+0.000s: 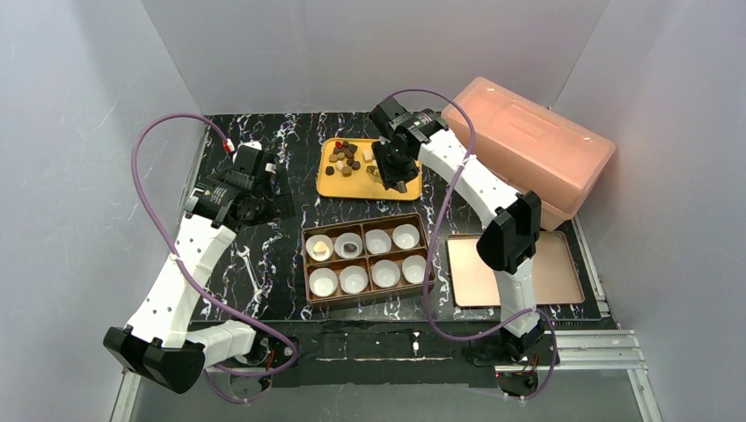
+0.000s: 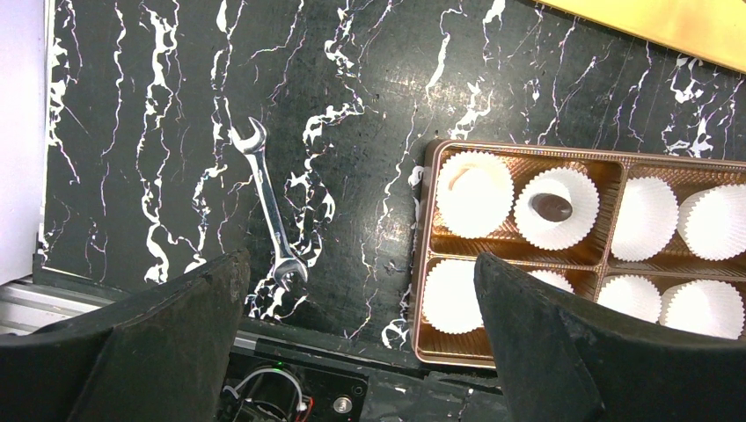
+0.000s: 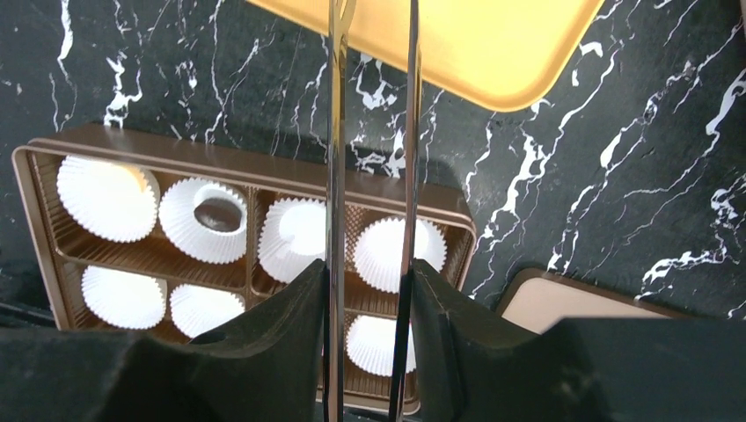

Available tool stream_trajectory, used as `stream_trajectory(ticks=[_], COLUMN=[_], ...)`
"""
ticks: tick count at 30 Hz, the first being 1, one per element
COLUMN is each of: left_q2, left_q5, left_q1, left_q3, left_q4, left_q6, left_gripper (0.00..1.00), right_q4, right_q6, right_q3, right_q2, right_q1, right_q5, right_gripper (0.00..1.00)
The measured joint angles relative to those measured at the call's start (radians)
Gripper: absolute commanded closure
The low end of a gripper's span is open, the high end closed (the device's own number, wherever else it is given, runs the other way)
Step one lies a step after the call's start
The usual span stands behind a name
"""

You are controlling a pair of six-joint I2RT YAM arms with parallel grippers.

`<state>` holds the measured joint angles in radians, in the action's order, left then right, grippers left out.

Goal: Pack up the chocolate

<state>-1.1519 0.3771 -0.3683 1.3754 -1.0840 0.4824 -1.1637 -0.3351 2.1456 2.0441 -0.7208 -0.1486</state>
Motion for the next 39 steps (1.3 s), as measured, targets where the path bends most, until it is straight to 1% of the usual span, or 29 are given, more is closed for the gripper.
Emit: stream_trajectory(ticks=[7,18,24,34,39], left_q2=[0.000,-0.003,-0.004,-0.006,-0.009], left_q5=[0.000,0.000,0.000,0.000,0.000], left_q1=[0.000,0.000,0.000,0.000,0.000], left_q3=[0.000,0.000,0.000,0.002,0.002], left_q4=[-0.002,-0.002,-0.002,-0.002,-0.002], left_q6=[0.000,0.000,0.000,0.000,0.000], left_gripper=[0.01,0.01,0.00,0.00,0.00], right_q4=[0.008,0.016,0.023,0.042,0.043], right_q6=[0.023,0.025,0.025,0.020,0.020], right_q3=[0.071,0.072,0.072,0.069,0.069], right_q2=[0.077,0.099,0.120,0.124,0.124], right_q1=[0.022,0.050,0.068,0.077,0.077], right_q5=[-0.009,-0.005,0.025,0.072,0.074], right_gripper=[0.55,0.55,0.55,0.66,0.68])
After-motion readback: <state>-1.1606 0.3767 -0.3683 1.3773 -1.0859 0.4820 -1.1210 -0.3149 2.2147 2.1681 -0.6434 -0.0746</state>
